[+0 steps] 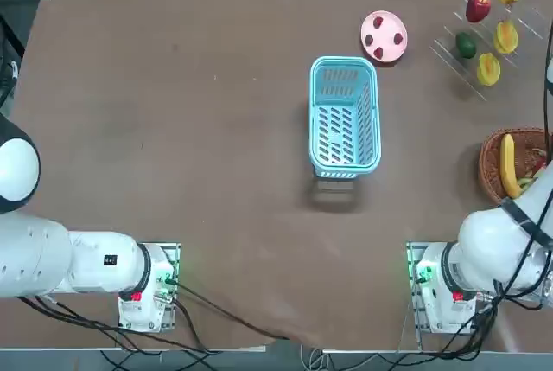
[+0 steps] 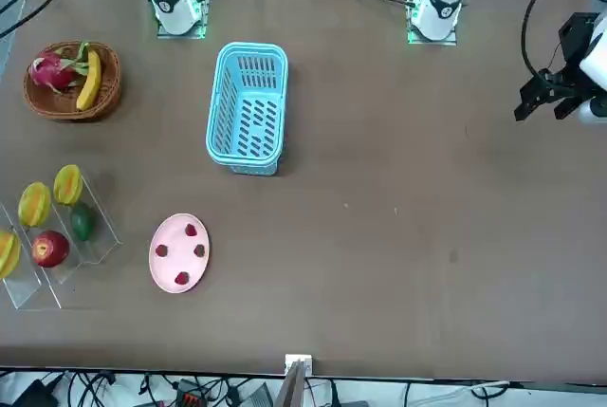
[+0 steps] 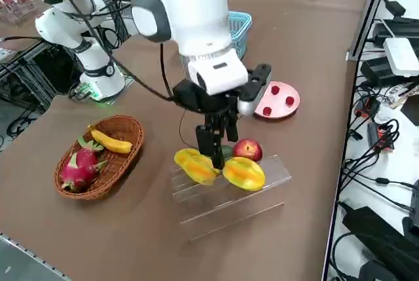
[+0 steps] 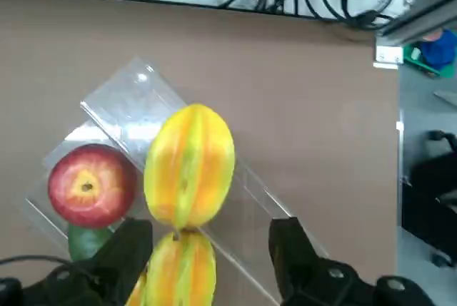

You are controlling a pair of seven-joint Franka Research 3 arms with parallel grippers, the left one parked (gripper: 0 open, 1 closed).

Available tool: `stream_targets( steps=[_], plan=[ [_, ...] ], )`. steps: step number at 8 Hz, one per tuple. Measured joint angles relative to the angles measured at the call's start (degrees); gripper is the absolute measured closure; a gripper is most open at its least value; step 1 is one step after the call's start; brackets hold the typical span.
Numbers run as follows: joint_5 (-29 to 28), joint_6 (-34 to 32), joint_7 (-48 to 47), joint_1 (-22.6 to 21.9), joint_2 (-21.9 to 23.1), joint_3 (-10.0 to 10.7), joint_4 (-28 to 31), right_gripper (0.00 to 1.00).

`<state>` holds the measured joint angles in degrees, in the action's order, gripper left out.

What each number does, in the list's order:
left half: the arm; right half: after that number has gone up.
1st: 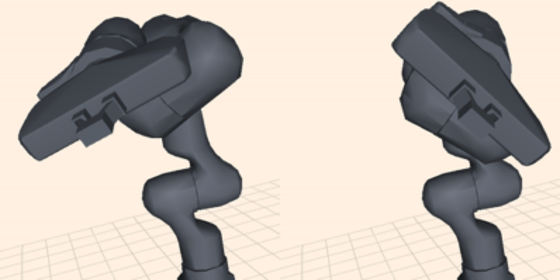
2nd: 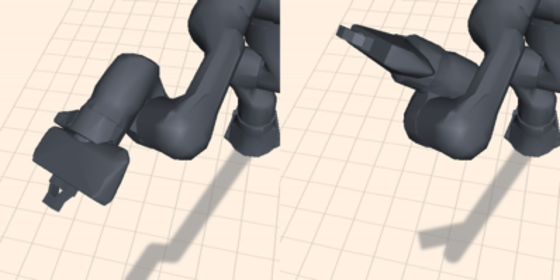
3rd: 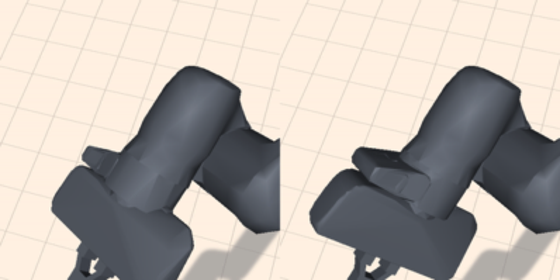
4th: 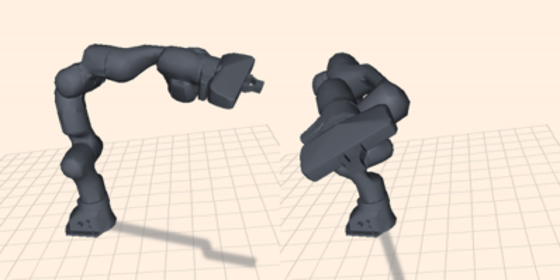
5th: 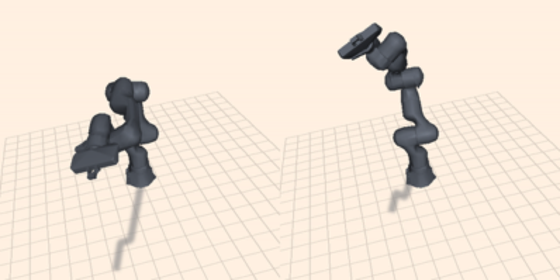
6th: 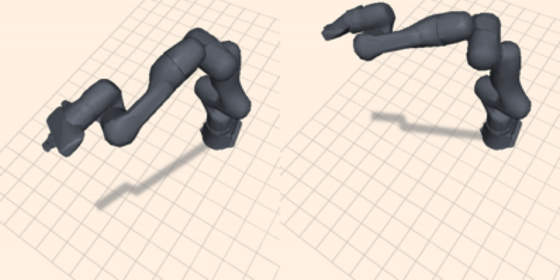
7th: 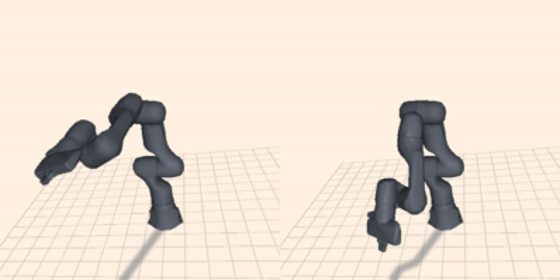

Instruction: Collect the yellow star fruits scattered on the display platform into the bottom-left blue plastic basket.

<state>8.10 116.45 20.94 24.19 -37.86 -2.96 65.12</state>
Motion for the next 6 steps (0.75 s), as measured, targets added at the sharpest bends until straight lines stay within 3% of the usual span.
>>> stream_targets(
  steps=[3, 6],
  plan=[
    [-7.6, 0.6, 2.9, 1.9, -2.2, 0.0, -1.4, 0.01],
    [-10.7, 1.0, 3.0, 2.1, -3.7, -0.2, -1.5, 0.01]
  ],
)
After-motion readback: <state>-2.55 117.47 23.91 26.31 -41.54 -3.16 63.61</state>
